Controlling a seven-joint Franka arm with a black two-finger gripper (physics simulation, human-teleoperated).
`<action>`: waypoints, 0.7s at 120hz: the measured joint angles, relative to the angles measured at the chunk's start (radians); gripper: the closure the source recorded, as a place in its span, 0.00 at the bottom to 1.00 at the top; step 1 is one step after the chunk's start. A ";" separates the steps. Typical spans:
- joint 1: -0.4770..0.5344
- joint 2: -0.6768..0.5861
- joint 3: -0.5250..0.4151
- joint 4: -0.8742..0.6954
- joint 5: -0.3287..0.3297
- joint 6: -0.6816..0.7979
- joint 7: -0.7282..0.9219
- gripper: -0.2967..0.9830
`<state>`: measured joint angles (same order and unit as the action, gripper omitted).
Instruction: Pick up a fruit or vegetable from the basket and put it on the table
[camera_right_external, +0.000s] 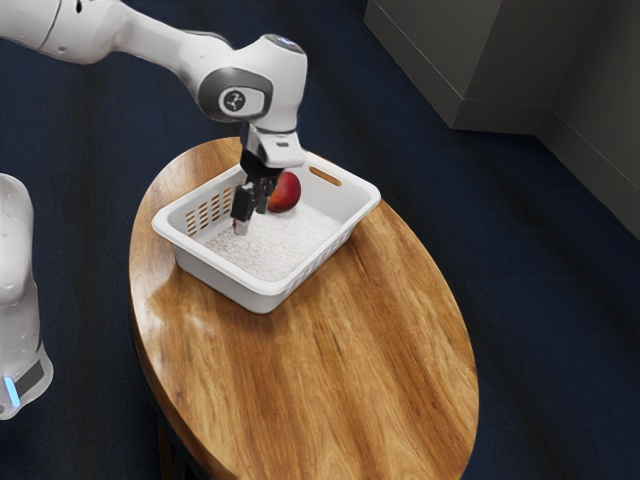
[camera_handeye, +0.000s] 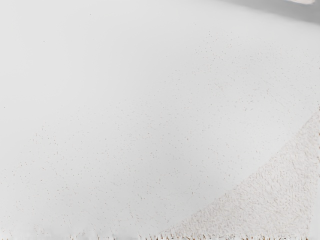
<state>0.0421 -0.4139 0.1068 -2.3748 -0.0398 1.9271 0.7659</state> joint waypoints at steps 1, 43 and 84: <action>0.000 -0.001 0.001 -0.001 0.000 0.000 -0.002 0.24; 0.001 -0.005 0.022 -0.016 0.021 -0.013 -0.013 0.24; 0.001 -0.095 0.071 -0.060 0.051 -0.044 0.025 0.24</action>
<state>0.0430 -0.5088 0.1781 -2.4345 0.0111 1.8828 0.7911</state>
